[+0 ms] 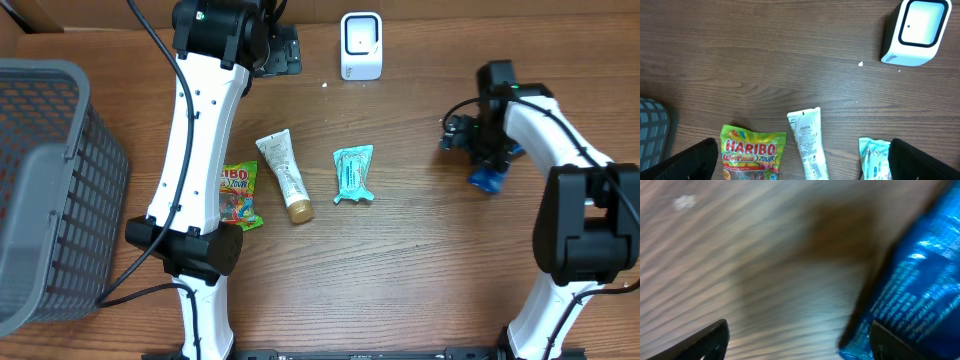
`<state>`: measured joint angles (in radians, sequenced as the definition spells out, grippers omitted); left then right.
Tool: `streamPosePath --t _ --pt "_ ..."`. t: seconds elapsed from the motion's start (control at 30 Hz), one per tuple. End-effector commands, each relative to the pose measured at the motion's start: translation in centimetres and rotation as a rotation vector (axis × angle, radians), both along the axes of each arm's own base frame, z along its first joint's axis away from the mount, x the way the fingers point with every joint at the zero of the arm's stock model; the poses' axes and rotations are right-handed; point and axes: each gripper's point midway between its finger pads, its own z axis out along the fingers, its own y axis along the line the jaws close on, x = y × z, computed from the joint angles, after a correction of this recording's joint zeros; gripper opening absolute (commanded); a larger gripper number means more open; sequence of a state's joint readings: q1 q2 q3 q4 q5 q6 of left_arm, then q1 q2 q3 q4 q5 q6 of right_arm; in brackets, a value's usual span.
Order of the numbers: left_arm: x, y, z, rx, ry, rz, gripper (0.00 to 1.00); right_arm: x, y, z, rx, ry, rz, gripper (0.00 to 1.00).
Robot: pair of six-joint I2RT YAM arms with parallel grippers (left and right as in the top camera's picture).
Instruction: Scan the item barcode
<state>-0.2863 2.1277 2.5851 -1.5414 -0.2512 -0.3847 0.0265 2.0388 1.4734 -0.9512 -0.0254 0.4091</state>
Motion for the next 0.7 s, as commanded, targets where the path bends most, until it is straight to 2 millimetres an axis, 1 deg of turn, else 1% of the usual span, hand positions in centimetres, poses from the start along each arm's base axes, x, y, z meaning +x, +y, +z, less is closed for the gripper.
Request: streamPosePath --t 0.0,0.1,0.17,0.2,0.23,0.27,0.3,0.33,0.37,0.4,0.43,0.5,0.53,0.6,0.63,0.67 --pt "0.0 0.1 0.3 0.012 -0.010 -0.006 1.00 -1.3 -6.1 -0.6 -0.086 0.059 -0.163 0.90" --pt "0.0 0.1 0.3 0.012 -0.010 -0.006 1.00 -2.3 -9.9 -0.6 -0.083 0.080 -0.259 0.90" --pt "0.0 0.1 0.3 0.012 -0.010 -0.006 1.00 -2.6 -11.8 -0.4 -0.080 0.076 -0.299 0.91" --pt "0.0 0.1 0.3 0.012 -0.010 -0.006 1.00 -2.5 -12.2 -0.3 -0.063 0.071 -0.313 0.91" --pt "0.0 0.1 0.3 0.012 -0.010 -0.006 1.00 -2.3 -12.0 -0.1 -0.024 0.061 -0.295 0.91" --pt "0.0 0.1 0.3 0.012 -0.010 -0.006 1.00 -1.6 -10.6 0.4 0.068 0.028 -0.209 0.91" --pt "0.0 0.1 0.3 0.012 -0.010 -0.006 1.00 -1.3 -9.8 0.8 0.112 0.008 -0.162 0.90" --pt "0.0 0.1 0.3 0.012 -0.010 -0.006 1.00 -0.4 -7.1 2.2 0.219 -0.049 -0.049 0.89" --pt "0.0 0.1 0.3 0.012 -0.010 -0.006 1.00 -0.1 -5.1 3.3 0.279 -0.084 0.031 0.88" --pt "0.0 0.1 0.3 0.012 -0.010 -0.006 1.00 0.1 -3.0 4.3 0.327 -0.109 0.096 0.86" --pt "0.0 0.1 0.3 0.012 -0.010 -0.006 1.00 0.0 -0.2 5.4 0.353 -0.124 0.171 0.86" --pt "0.0 0.1 0.3 0.012 -0.010 -0.006 1.00 -0.2 3.0 6.0 0.355 -0.124 0.251 0.85" --pt "0.0 0.1 0.3 0.012 -0.010 -0.006 1.00 -0.4 5.6 6.1 0.358 -0.123 0.316 0.85" --pt "0.0 0.1 0.3 0.012 -0.010 -0.006 1.00 -0.8 9.9 5.9 0.361 -0.132 0.429 0.84" --pt "0.0 0.1 0.3 0.012 -0.009 -0.006 1.00 -1.0 11.2 5.9 0.357 -0.134 0.459 0.80" --pt "0.0 0.1 0.3 0.012 -0.010 -0.006 1.00 -1.2 13.3 5.7 0.315 -0.136 0.485 0.77"
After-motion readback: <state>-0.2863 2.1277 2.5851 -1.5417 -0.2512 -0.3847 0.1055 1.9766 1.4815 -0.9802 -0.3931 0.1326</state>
